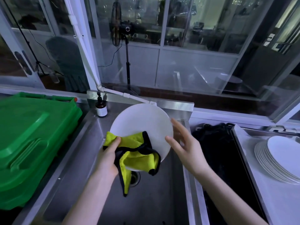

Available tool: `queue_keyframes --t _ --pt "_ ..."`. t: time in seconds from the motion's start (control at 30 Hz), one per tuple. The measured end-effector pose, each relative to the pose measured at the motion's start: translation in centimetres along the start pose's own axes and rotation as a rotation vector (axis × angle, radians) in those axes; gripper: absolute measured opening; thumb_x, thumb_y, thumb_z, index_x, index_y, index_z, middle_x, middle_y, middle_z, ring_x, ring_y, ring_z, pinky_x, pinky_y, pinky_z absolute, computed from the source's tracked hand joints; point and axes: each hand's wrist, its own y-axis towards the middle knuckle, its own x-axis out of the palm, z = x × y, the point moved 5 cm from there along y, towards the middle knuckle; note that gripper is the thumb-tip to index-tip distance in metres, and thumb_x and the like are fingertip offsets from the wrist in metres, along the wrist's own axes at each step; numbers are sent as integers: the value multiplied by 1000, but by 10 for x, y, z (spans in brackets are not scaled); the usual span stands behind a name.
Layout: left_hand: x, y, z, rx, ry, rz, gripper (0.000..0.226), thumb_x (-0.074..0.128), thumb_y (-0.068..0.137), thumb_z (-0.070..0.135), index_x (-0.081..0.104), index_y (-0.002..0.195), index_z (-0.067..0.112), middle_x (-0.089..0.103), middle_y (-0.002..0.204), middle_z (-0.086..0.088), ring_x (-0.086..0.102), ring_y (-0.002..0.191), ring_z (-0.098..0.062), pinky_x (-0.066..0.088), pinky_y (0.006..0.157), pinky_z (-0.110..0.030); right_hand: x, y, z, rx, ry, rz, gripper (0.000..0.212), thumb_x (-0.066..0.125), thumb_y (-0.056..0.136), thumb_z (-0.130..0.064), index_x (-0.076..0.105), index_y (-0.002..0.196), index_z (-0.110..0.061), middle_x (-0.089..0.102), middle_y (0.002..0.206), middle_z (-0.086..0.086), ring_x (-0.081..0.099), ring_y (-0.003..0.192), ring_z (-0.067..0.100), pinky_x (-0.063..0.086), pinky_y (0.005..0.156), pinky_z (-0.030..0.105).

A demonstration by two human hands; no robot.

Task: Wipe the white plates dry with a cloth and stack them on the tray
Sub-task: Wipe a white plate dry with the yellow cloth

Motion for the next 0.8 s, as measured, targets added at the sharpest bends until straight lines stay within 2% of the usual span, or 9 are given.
queue_keyframes --t 0.07,0.17,0.27,0.37,0.5,0.57,0.63,0.7,0.8 --pt "-1 4 15 11 71 -2 32 70 87 14 67 118 5 71 109 -18 70 91 -31 56 83 -45 -9 -3 -16 -283 -356 -124 69 78 83 -37 50 145 -24 45 154 -3 39 144 10 34 117 28" --pt "5 6 33 15 213 -82 28 70 87 12 69 113 3 74 102 -19 72 84 -31 59 75 -42 -1 -7 -32 -704 -885 -289 58 80 83 -33 63 135 -15 47 152 7 39 145 27 33 117 51" --pt "15 2 42 0 327 -169 21 70 85 9 70 104 1 75 93 -19 73 70 -28 59 58 -36 12 -15 -40 -952 -990 -357 33 62 94 -10 69 126 -10 61 139 9 54 133 30 41 112 49" --pt "18 1 51 -69 374 -200 24 69 86 14 70 105 0 73 99 -21 71 70 -29 61 64 -39 12 -21 -44 -999 -971 -314 32 52 98 -8 70 125 -8 66 132 8 61 125 25 51 103 42" --pt "14 -1 64 -150 334 -198 19 63 89 23 74 83 8 75 74 -12 70 56 -23 58 49 -29 12 -24 -44 -860 -874 -330 39 50 96 -2 68 128 -12 65 133 9 62 123 25 56 94 40" --pt "9 3 71 -116 236 -164 28 56 94 24 73 76 11 72 63 -7 69 51 -19 55 44 -27 11 -23 -43 -687 -739 -315 45 62 89 2 68 128 -19 68 129 3 66 117 17 60 85 33" --pt "2 10 83 -9 60 -94 26 51 99 24 69 84 14 73 63 -3 70 54 -14 56 49 -27 6 -18 -37 -465 -595 -236 37 73 86 -11 72 121 -22 76 106 -11 70 93 3 56 69 23" --pt "-7 11 94 102 -156 23 16 54 99 25 64 88 17 73 66 3 70 57 -8 54 48 -24 2 -10 -23 -181 -423 -197 18 75 88 -18 75 106 -19 69 78 -20 63 73 0 46 61 20" --pt "-8 0 102 356 -221 68 6 60 96 20 65 94 16 76 79 2 72 65 -10 55 50 -22 2 -12 1 153 -105 -176 4 75 89 -20 72 86 -20 68 72 -17 61 67 -3 47 60 16"
